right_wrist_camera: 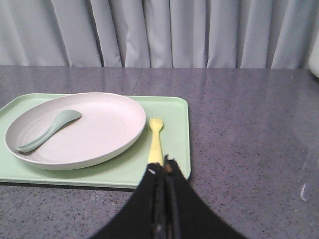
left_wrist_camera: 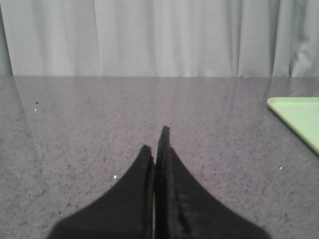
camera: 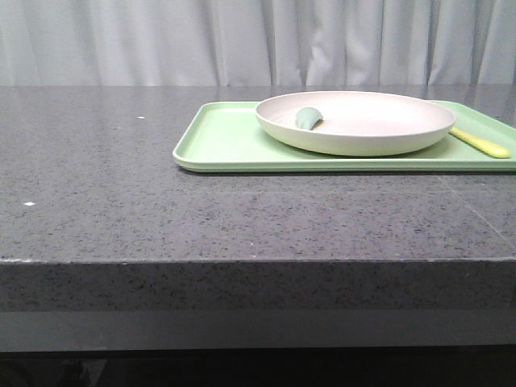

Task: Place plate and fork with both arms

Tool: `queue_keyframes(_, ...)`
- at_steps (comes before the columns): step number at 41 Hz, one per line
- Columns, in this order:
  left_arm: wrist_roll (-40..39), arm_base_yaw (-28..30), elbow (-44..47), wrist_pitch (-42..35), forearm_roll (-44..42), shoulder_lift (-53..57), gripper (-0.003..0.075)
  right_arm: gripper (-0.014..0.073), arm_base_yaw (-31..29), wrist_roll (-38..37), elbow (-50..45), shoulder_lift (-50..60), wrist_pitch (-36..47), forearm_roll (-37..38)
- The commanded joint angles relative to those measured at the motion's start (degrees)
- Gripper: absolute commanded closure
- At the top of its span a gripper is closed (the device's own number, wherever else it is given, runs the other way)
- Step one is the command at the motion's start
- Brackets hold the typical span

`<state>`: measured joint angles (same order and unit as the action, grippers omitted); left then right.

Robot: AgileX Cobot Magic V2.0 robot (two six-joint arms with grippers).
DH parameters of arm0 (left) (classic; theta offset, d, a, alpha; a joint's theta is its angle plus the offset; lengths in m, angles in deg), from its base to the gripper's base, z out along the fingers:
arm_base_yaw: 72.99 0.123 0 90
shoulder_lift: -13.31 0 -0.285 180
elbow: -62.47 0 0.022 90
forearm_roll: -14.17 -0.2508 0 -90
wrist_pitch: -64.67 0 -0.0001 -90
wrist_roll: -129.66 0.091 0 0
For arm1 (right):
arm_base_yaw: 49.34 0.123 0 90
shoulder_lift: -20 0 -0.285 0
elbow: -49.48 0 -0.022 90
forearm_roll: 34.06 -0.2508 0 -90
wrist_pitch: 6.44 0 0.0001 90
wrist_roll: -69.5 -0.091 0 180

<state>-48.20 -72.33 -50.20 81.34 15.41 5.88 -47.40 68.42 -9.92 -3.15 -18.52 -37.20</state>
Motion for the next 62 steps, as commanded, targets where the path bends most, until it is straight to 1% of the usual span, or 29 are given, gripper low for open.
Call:
queue_keyframes(1,-0.4,1.2,1.3,-6.9,0.3,1.3,0.0738,0.0711,-0.4,0.4,1.7,-0.4,5.0,0.2)
queue_keyframes(12,-0.4,1.6,10.6,-16.2,0.3,1.3,0.0738,0.0711,-0.4,0.4,1.7,-0.4,5.0,0.2)
queue_keyframes(14,-0.4,1.6,10.3,-14.4,0.3,1.3,0.0738,0.0711,-0.4,0.4,1.7,-0.4,5.0,0.2)
queue_keyframes(62,-0.4,1.6,10.4,-14.6,0.3,1.2,0.0738,0.0711,-0.4,0.4,1.7,-0.4,5.0,0.2)
